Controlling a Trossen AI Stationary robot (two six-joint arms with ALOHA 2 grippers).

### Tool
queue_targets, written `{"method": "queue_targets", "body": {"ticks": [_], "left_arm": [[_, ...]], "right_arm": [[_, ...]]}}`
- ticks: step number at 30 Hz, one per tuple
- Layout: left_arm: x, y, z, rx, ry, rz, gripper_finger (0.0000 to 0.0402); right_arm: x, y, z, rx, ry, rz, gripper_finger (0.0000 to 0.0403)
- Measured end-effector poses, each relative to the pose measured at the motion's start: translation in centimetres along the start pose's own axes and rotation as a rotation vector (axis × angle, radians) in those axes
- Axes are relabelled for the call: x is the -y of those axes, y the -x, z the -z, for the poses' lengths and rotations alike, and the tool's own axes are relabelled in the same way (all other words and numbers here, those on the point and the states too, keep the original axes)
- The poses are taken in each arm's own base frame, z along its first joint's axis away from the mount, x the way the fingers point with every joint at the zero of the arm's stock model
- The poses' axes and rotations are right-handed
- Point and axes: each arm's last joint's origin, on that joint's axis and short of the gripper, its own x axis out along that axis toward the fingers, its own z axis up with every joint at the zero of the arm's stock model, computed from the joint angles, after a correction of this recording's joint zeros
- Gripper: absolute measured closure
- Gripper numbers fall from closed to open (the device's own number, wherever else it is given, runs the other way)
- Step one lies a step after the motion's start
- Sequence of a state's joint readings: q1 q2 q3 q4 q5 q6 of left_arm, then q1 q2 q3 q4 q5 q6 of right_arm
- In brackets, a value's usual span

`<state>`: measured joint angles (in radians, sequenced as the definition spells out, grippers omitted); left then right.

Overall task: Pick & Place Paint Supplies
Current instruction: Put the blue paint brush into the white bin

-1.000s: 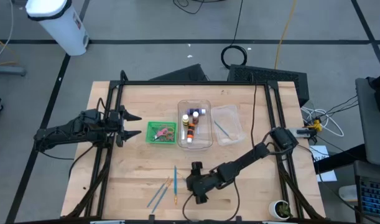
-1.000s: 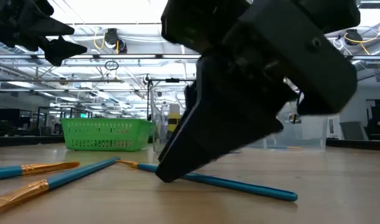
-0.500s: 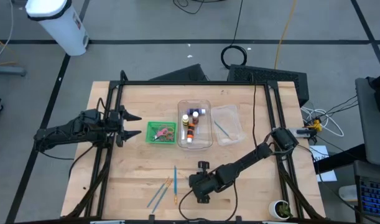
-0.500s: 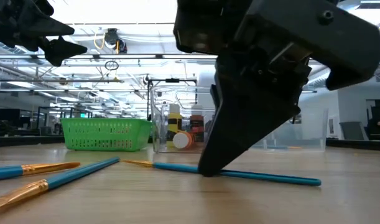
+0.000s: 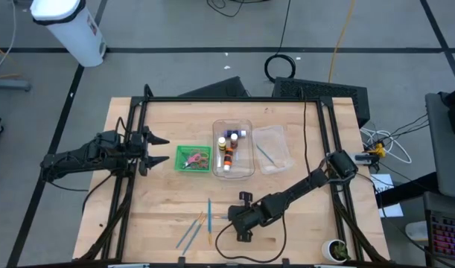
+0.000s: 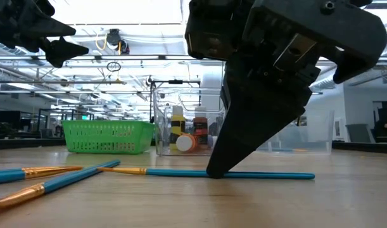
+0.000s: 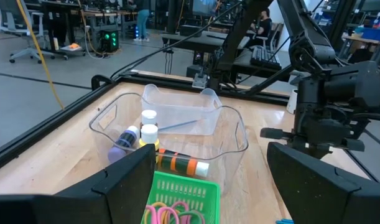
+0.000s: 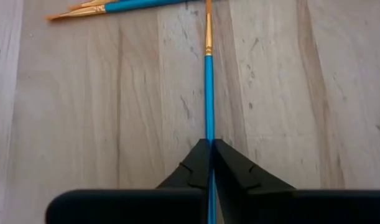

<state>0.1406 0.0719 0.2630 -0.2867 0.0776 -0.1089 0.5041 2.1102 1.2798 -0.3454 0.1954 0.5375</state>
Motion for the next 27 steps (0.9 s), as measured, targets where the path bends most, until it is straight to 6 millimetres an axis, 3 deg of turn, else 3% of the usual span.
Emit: {"method": "queue_targets", "body": {"ticks": [3,8,13,16,21,27], "left_arm": [[0.0,0.0,0.0,0.000,0.000,0.000,0.0091],[0.0,0.0,0.0,0.000,0.000,0.000,0.0091],[0.0,0.0,0.0,0.004,0.000,0.001,0.0091],[0.0,0.0,0.0,0.003,0.000,0.001,0.0091],[0.0,0.0,0.0,0.001,0.000,0.000,0.0091],[0.0,0.0,0.0,0.001,0.000,0.000,0.0091]], "right_arm": [[-0.1,1.7,-0.5,0.037,-0.001,-0.019,0.0402],[-0.1,6.3,-1.1,0.111,0.024,-0.054,0.0403],[0.1,12.4,-2.2,0.305,0.012,-0.066,0.0403],[0.7,15.0,-2.1,0.367,0.003,-0.037,0.0403],[2.7,20.0,-1.5,0.486,-0.068,0.058,0.0403],[6.4,23.6,0.1,0.545,-0.210,0.264,0.0403]]}}
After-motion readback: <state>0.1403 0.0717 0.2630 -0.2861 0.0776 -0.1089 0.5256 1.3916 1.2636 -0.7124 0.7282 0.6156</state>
